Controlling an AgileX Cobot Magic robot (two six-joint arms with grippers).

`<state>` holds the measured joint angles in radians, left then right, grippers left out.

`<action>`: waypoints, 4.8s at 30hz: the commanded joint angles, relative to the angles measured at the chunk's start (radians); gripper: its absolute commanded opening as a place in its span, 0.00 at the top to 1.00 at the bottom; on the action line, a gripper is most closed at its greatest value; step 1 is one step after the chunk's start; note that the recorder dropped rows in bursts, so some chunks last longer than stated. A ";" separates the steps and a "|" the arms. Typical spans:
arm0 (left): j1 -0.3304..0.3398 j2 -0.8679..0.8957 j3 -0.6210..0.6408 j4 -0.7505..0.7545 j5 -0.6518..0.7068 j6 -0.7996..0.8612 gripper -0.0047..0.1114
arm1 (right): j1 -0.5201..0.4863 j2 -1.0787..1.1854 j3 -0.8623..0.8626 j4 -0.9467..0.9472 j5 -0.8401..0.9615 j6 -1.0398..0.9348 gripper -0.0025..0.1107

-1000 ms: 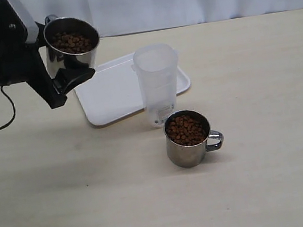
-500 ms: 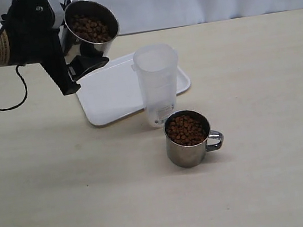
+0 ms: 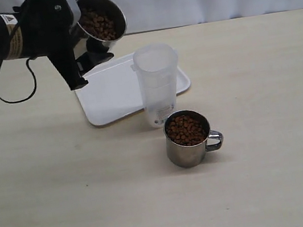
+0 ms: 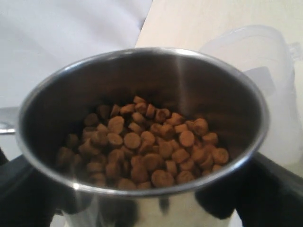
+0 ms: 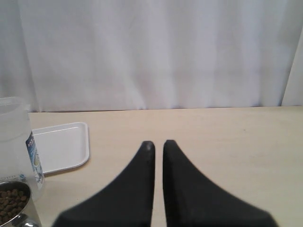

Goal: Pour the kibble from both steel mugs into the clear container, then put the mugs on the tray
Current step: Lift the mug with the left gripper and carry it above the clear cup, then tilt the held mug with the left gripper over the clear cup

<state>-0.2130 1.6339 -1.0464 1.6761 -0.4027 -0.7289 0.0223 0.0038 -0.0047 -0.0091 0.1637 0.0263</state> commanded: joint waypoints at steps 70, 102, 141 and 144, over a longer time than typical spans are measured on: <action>-0.242 0.108 -0.154 0.068 0.412 0.110 0.96 | 0.003 -0.004 0.005 -0.005 -0.002 -0.005 0.94; -0.242 0.143 -0.163 0.068 0.447 0.395 0.96 | 0.003 -0.004 0.005 -0.005 -0.002 -0.005 0.94; -0.260 0.143 -0.166 0.068 0.537 0.514 0.96 | 0.003 -0.004 0.005 -0.005 -0.002 -0.005 0.94; -0.286 0.143 -0.166 0.068 0.545 0.514 0.96 | 0.003 -0.004 0.005 -0.005 -0.002 -0.005 0.94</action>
<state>-0.4783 1.7829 -1.1987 1.7517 0.1269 -0.2004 0.0223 0.0038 -0.0047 -0.0091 0.1637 0.0263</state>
